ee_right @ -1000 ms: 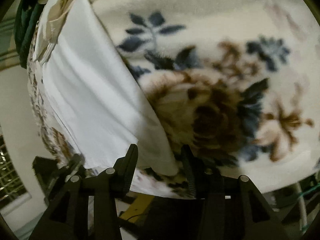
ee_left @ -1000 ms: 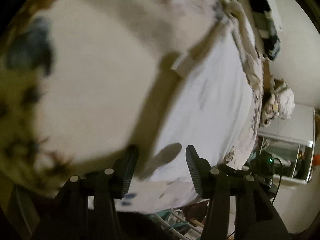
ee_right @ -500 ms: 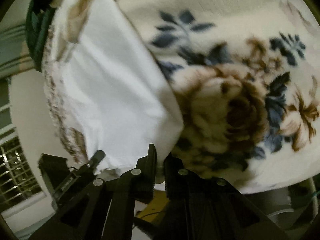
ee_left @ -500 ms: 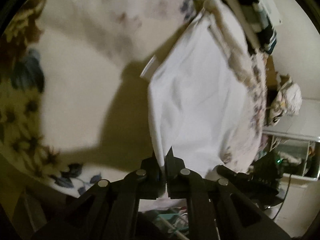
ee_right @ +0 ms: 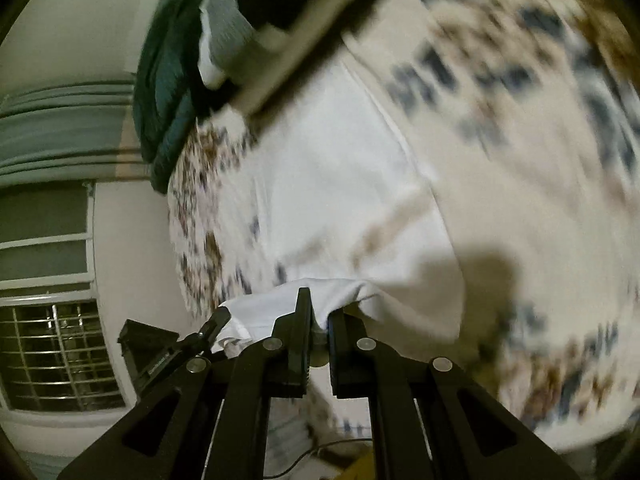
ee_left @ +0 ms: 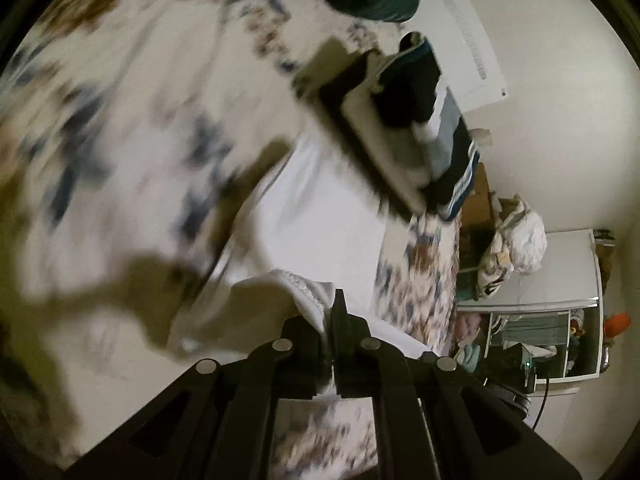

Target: Fold small clothes

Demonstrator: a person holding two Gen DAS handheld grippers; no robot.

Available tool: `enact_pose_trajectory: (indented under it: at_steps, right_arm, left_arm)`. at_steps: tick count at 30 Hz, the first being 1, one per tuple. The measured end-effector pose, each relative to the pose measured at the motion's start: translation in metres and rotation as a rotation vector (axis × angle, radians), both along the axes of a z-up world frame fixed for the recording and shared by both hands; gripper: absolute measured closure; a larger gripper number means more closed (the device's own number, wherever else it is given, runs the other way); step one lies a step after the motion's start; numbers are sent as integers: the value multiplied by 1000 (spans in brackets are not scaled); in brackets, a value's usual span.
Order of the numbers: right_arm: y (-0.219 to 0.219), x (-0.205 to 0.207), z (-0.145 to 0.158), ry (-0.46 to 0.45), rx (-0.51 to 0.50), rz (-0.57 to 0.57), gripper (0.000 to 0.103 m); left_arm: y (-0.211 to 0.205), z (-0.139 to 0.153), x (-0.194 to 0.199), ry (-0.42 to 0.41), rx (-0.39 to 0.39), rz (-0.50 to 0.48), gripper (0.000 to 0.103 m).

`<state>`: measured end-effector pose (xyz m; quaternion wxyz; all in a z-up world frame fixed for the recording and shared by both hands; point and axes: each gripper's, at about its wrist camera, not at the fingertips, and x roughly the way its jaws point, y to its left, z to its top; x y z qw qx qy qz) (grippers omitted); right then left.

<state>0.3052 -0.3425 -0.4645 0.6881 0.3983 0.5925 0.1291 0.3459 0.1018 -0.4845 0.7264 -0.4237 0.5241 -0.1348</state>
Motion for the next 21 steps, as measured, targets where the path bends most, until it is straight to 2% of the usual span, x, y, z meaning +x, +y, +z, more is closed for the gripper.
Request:
enact_pose_trajectory:
  at_steps: [4, 7, 8, 9, 10, 11, 12, 13, 16, 19, 21]
  right_arm:
    - [-5, 75, -2, -27, -75, -45, 96]
    - [2, 122, -13, -24, -120, -58, 93]
    - [1, 132, -19, -15, -119, -70, 93]
    - [-2, 140, -23, -8, -105, -77, 89]
    - [-8, 145, -25, -3, -85, -90, 81]
    - [-13, 145, -25, -6, -82, -102, 75]
    - [-18, 144, -23, -15, -91, -112, 58]
    - [-19, 138, -22, -22, -107, -117, 48]
    - [-25, 128, -26, -2, -158, -97, 47]
    - [-27, 117, -35, 21, -215, -60, 47]
    - [-23, 117, -42, 32, -256, -33, 47]
  left_arm:
    - [-3, -9, 73, -16, 1, -22, 97]
    - [3, -15, 108, -16, 0, -13, 94]
    - [6, -16, 115, -17, -3, -5, 92]
    - [13, -16, 122, -23, -13, 6, 85]
    - [19, -14, 125, -31, -13, 15, 69]
    - [23, -12, 128, -39, -8, 24, 59]
    - [31, -11, 127, -54, 3, 40, 48]
    - [33, -10, 126, -60, 14, 47, 47]
    - [33, -16, 122, -42, 78, -8, 47]
    - [17, -28, 121, -21, 170, -110, 47]
    - [6, -34, 123, -15, 204, -156, 47]
